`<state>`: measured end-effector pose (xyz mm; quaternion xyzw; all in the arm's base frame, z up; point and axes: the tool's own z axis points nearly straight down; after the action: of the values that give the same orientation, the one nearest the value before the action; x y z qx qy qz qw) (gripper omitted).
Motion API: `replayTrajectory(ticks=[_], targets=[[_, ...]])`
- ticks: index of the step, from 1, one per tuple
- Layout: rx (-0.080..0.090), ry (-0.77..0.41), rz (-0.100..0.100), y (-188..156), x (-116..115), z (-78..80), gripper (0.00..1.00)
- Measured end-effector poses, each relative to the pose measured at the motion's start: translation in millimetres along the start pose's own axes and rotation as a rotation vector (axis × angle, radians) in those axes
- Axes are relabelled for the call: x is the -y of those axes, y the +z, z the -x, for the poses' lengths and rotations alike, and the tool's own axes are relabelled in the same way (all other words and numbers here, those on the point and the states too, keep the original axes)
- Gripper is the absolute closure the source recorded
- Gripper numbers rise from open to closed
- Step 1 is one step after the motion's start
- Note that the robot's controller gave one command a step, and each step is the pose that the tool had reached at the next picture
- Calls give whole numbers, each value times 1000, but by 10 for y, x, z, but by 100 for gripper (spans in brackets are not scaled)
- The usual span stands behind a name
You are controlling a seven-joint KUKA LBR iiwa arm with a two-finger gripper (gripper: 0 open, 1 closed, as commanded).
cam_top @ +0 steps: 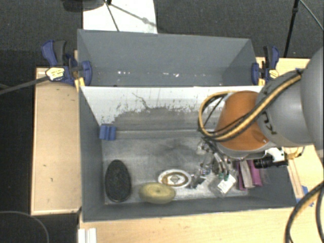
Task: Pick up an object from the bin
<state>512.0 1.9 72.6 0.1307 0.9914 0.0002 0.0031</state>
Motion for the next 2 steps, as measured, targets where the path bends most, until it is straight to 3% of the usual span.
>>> replayTrajectory(ticks=[1, 2], targets=[[9, 3, 3, -19, 4, 23, 100], [0, -3, 1, -468, -3, 43, 100]])
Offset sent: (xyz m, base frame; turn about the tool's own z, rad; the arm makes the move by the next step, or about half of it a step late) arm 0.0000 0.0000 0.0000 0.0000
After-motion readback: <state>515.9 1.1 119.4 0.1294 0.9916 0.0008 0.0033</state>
